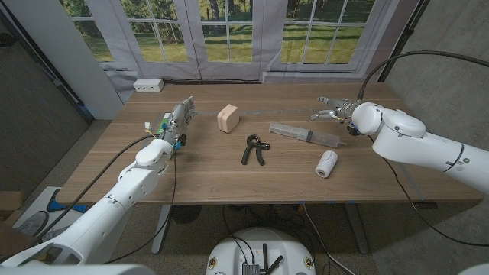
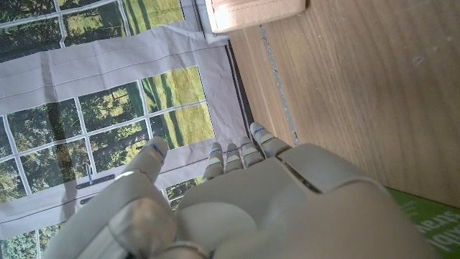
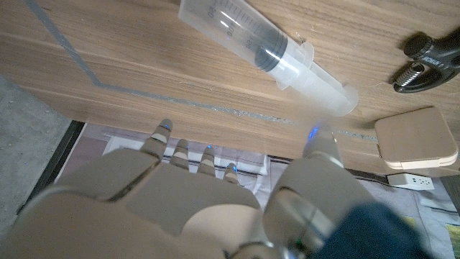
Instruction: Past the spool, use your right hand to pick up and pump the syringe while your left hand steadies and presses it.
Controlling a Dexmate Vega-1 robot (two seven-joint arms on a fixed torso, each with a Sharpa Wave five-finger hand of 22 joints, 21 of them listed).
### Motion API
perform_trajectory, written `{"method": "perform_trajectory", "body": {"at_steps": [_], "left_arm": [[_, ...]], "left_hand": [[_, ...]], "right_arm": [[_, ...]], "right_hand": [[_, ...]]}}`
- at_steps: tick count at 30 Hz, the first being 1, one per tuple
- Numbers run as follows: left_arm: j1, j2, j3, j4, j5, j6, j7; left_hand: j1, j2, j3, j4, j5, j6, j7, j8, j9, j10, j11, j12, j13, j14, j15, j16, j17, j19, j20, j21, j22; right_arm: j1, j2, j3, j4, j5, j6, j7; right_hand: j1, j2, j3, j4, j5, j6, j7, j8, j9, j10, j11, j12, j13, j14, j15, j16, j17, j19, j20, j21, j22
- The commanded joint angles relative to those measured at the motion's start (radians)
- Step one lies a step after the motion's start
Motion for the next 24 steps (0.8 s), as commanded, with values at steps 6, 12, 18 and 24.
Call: {"method": "perform_trajectory", "body": {"at_steps": [6, 12, 18, 24], "left_arm": [[-0.002, -0.004, 0.005, 0.0, -0.004, 0.01, 0.003], [0.009, -0.001, 0.002, -0.011, -0.005, 0.015, 0.015], [0.016, 0.0, 0.0, -0.019, -0.006, 0.019, 0.022], [0.023, 0.0, -0.001, -0.026, -0.006, 0.021, 0.031]], "left_hand": [[-0.013, 0.033, 0.012, 0.005, 0.006, 0.008, -0.001, 0.007, 0.006, 0.008, 0.004, 0.005, 0.006, 0.005, -0.002, 0.007, 0.002, 0.011, -0.026, 0.004, 0.005], [-0.015, 0.034, 0.014, 0.006, 0.006, 0.011, 0.0, 0.007, 0.006, 0.012, 0.004, 0.005, 0.006, 0.007, -0.003, 0.007, 0.002, 0.011, -0.026, 0.003, 0.005], [-0.017, 0.033, 0.016, 0.007, 0.006, 0.011, 0.002, 0.007, 0.006, 0.015, 0.008, 0.005, 0.006, 0.013, -0.004, 0.008, 0.002, 0.013, -0.026, 0.003, 0.005], [-0.019, 0.033, 0.018, 0.008, 0.006, 0.012, 0.001, 0.006, 0.006, 0.017, 0.008, 0.005, 0.006, 0.015, -0.003, 0.008, 0.002, 0.016, -0.025, 0.003, 0.005]], "right_arm": [[0.131, 0.019, -0.144, 0.021, -0.177, -0.052, 0.249], [0.172, 0.039, -0.176, 0.047, -0.224, -0.051, 0.353], [0.205, 0.058, -0.204, 0.078, -0.27, -0.043, 0.44], [0.223, 0.079, -0.224, 0.106, -0.316, -0.034, 0.502]], "right_hand": [[0.02, -0.006, 0.015, 0.002, 0.008, -0.04, 0.005, 0.003, 0.006, -0.049, 0.019, 0.001, 0.006, -0.026, 0.054, 0.002, 0.008, -0.009, 0.005, -0.001, 0.005], [0.021, -0.011, 0.017, 0.005, 0.007, -0.077, 0.013, -0.004, 0.006, -0.073, 0.021, -0.002, 0.008, -0.039, 0.058, 0.0, 0.01, -0.017, 0.005, -0.002, 0.005], [0.02, -0.014, 0.018, 0.008, 0.006, -0.104, 0.017, -0.007, 0.006, -0.092, 0.023, -0.004, 0.009, -0.051, 0.063, -0.001, 0.011, -0.024, 0.005, -0.004, 0.005], [0.016, -0.018, 0.018, 0.011, 0.003, -0.139, 0.013, -0.01, 0.006, -0.112, 0.028, -0.004, 0.009, -0.058, 0.064, -0.001, 0.012, -0.034, 0.006, -0.005, 0.005]]}}
